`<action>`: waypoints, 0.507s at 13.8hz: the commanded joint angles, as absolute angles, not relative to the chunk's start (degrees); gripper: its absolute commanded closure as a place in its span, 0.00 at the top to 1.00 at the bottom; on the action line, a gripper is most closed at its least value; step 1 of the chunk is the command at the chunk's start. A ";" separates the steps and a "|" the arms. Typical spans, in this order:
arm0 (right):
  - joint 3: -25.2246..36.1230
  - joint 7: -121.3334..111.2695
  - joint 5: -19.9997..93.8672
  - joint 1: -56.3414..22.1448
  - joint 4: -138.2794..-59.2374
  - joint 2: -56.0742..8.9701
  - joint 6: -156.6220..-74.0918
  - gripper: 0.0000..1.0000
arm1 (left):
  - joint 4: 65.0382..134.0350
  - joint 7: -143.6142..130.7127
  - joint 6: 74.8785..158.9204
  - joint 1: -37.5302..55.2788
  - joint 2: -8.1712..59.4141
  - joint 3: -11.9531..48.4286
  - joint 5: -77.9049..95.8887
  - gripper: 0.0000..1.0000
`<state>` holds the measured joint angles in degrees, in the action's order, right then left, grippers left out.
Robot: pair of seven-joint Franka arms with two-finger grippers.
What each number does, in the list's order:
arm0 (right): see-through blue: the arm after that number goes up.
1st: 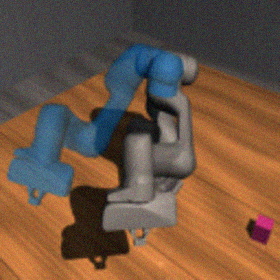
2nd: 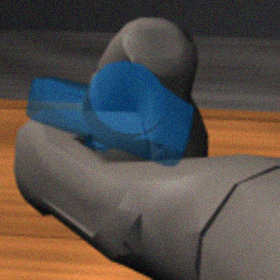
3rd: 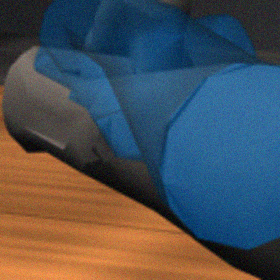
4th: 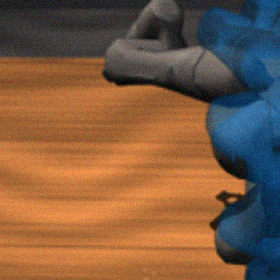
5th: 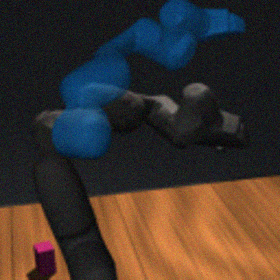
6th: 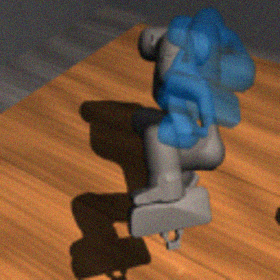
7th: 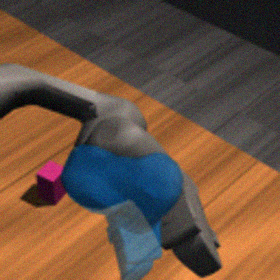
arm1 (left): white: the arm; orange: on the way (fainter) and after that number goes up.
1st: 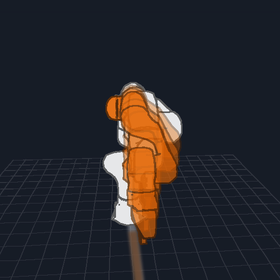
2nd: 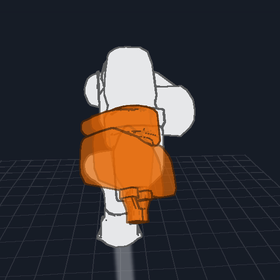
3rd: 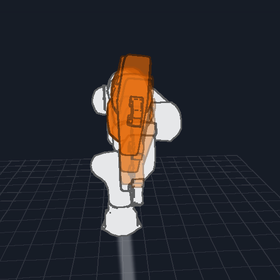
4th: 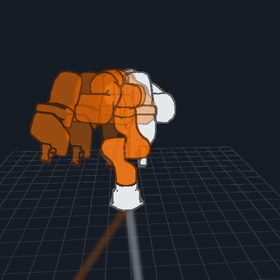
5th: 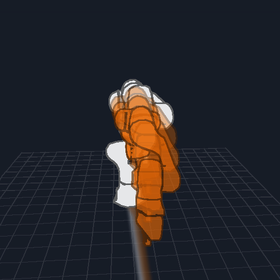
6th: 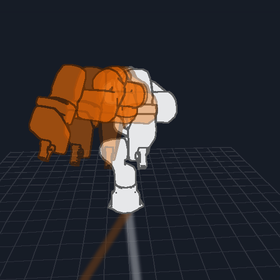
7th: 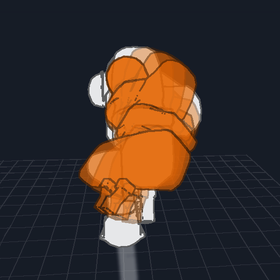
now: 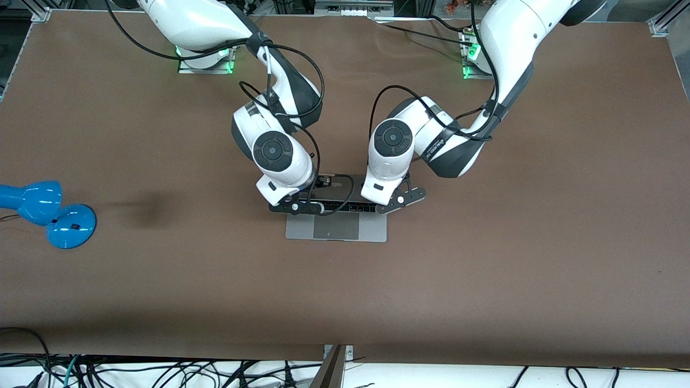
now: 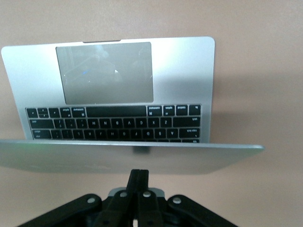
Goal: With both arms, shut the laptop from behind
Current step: 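Push the screen forward with both grippers, tilting it toward the keyboard, then press the screen down flat onto the keyboard with both grippers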
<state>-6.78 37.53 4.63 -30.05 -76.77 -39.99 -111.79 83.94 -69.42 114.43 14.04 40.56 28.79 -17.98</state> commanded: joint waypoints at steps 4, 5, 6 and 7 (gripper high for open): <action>-6.33 36.83 3.70 -30.23 -77.17 -41.13 -114.61 0.00 | 78.76 -69.61 113.12 15.12 44.11 27.25 -19.69 0.00; -6.33 36.65 2.65 -30.23 -77.17 -41.39 -114.61 0.00 | 78.49 -69.61 113.12 15.29 44.64 27.07 -19.69 0.00; -6.42 36.65 2.03 -30.23 -77.17 -41.48 -114.70 0.00 | 78.14 -69.70 113.20 16.08 45.17 25.94 -19.60 0.00; -6.33 36.56 2.02 -30.23 -77.17 -41.57 -114.87 0.00 | 77.18 -69.70 113.20 17.56 45.35 24.36 -19.43 0.00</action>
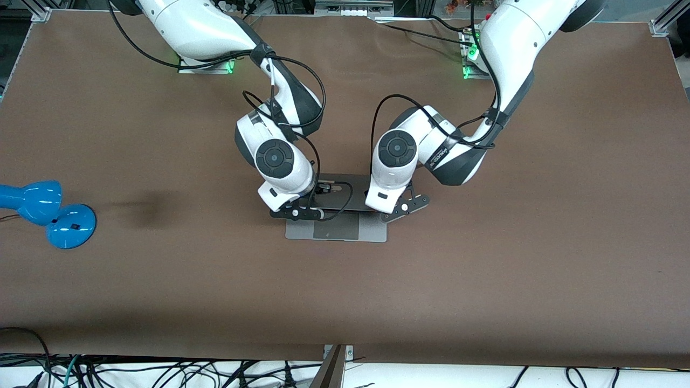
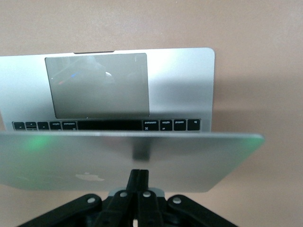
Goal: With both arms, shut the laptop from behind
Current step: 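Press the screen down flat onto the keyboard with both grippers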
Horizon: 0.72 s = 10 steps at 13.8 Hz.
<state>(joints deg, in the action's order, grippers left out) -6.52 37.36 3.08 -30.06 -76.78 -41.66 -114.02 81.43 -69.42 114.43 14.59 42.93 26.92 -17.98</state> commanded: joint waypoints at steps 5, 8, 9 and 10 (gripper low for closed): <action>-5.72 36.13 1.85 -30.32 -77.17 -43.24 -118.73 0.00 | 74.72 -71.27 113.20 19.78 47.89 22.15 -19.07 0.00; -5.54 35.68 1.76 -30.32 -77.17 -44.65 -120.50 0.00 | 73.31 -72.24 113.29 20.83 49.13 21.45 -19.25 0.00; -5.54 35.68 1.50 -30.32 -77.17 -44.65 -120.50 0.00 | 72.95 -72.25 113.29 21.09 49.65 21.45 -19.34 0.00; -5.54 35.68 1.15 -30.32 -77.17 -44.65 -120.50 0.00 | 72.86 -72.33 113.38 21.09 49.83 21.36 -19.34 0.00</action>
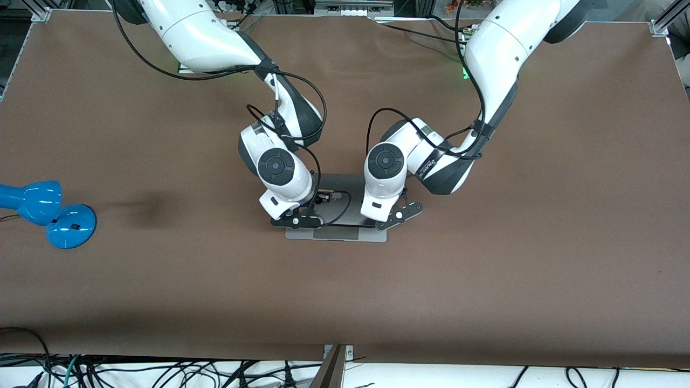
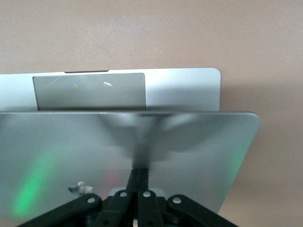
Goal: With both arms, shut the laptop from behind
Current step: 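Press the screen down flat onto the keyboard with both grippers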
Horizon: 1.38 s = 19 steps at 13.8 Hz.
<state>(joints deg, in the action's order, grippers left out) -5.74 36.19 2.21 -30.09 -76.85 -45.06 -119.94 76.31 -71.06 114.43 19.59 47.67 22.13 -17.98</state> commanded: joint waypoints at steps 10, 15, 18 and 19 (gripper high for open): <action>-4.75 34.90 0.53 -30.32 -77.17 -47.90 -126.30 0.00 | 71.63 -73.21 113.73 22.50 51.50 19.60 -19.51 0.00; -4.40 34.63 -0.17 -30.32 -77.17 -48.87 -127.62 0.00 | 71.02 -73.83 113.91 23.55 52.47 18.81 -19.51 0.00; -4.39 34.37 -0.09 -30.32 -77.17 -49.48 -129.45 0.00 | 70.05 -74.18 113.99 24.69 53.61 17.59 -19.60 0.00; -4.39 34.37 -0.09 -30.32 -77.17 -49.74 -129.90 0.00 | 69.96 -74.53 113.99 25.57 53.79 16.80 -19.51 0.00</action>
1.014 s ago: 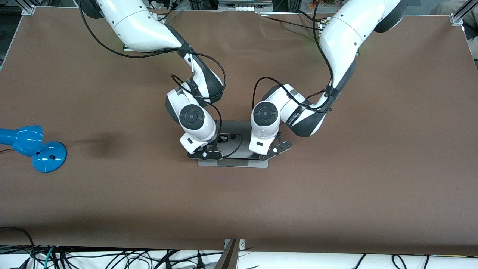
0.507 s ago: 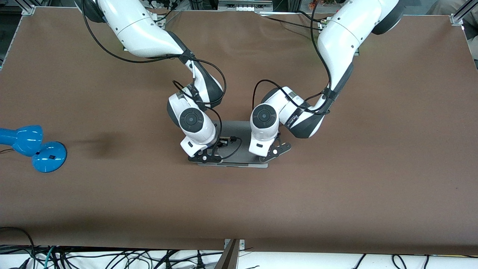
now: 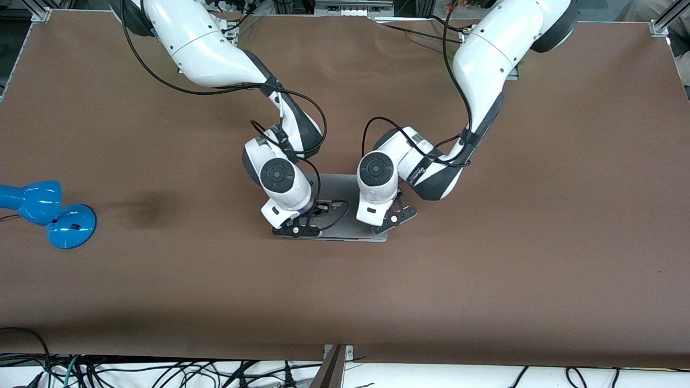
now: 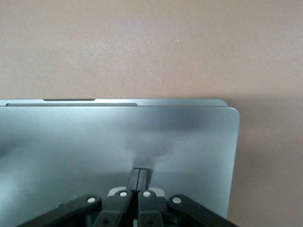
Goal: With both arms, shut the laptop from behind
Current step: 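Press the screen down flat onto the keyboard with both grippers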
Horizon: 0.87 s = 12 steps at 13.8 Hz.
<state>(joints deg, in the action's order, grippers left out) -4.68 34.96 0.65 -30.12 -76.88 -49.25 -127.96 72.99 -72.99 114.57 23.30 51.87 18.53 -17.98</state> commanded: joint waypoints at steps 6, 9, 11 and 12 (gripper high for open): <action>-4.39 33.49 -0.18 -30.32 -77.17 -50.62 -131.57 0.00 | 68.82 -75.23 114.78 26.46 55.55 16.26 -19.60 0.00; -4.31 33.49 -0.18 -30.32 -77.17 -51.41 -132.19 0.00 | 68.91 -75.23 114.87 26.54 55.63 16.08 -19.60 0.00; -4.39 33.40 -0.26 -30.32 -77.17 -51.42 -133.06 0.00 | 68.91 -75.23 114.87 26.54 55.63 16.08 -19.60 0.00; -4.39 33.40 -0.44 -30.32 -77.17 -51.42 -133.15 0.00 | 68.91 -75.23 114.87 26.54 55.63 16.08 -19.60 0.00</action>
